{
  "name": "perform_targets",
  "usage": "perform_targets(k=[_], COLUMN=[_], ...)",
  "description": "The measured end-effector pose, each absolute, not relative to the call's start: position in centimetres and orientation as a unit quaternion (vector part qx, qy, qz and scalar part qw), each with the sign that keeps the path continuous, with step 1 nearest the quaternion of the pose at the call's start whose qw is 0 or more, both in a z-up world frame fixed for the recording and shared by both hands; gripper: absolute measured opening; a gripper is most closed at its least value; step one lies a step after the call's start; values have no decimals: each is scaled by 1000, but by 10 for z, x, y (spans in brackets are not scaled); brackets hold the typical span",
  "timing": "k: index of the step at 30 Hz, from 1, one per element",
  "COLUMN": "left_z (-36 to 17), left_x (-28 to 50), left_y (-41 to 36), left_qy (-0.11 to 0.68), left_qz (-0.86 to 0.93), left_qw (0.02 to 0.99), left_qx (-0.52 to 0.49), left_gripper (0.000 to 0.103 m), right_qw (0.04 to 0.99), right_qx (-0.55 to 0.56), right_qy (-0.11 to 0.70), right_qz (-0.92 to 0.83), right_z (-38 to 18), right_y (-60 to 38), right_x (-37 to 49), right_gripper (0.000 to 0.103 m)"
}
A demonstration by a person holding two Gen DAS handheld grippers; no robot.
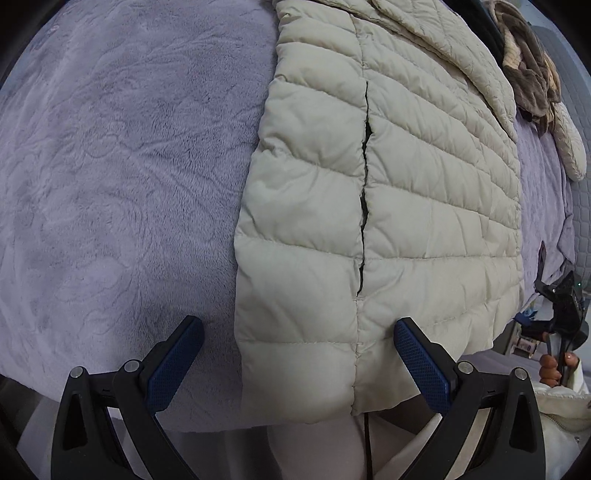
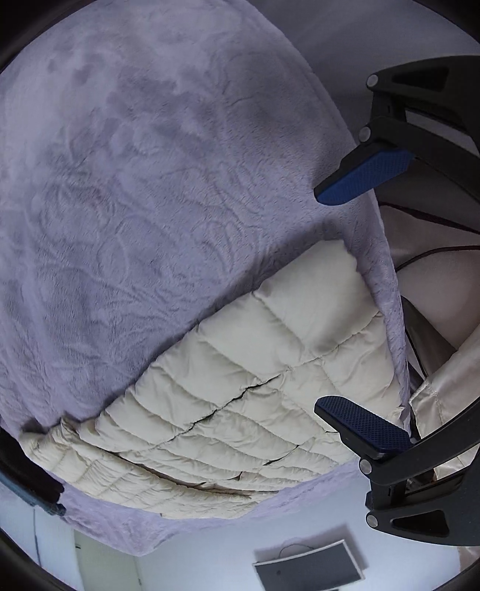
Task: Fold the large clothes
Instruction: 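Move both grippers to the jacket hem and grasp it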
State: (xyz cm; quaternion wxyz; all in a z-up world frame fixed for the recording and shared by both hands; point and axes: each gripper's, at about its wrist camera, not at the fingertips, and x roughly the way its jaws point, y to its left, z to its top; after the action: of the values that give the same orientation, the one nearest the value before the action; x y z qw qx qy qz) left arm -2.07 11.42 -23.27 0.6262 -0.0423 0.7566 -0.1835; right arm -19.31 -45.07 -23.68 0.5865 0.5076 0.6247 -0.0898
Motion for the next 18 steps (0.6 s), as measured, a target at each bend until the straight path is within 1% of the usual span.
perform_targets(k=[7,12,16,17,18], left_z=[-237,-236,-241,-240,-239], left_x=[-25,-31,-29,-29,-29], left_y=[110,96,93,92,92], left_qy=[765,765,765,763,761], left_qz=[-206,-234,-230,-229,-230], left_qw=[605,596,596,599,602], left_qx=[-77,-74,-74,-79,-82], left_gripper=[103,103,103,102,98], right_qw=[575,574,564,564,566], right_qx=[562,585,594,593,593], right_qy=[592,573,573,574,573], right_qz=[-57,-8,7,9,11], right_z=[-252,-253,-258,-258,-256], right_y=[-439,-424,-414,-412,-411], right_x=[-194,-179,-172,-171,-170], right_gripper=[103,103,103,103,103])
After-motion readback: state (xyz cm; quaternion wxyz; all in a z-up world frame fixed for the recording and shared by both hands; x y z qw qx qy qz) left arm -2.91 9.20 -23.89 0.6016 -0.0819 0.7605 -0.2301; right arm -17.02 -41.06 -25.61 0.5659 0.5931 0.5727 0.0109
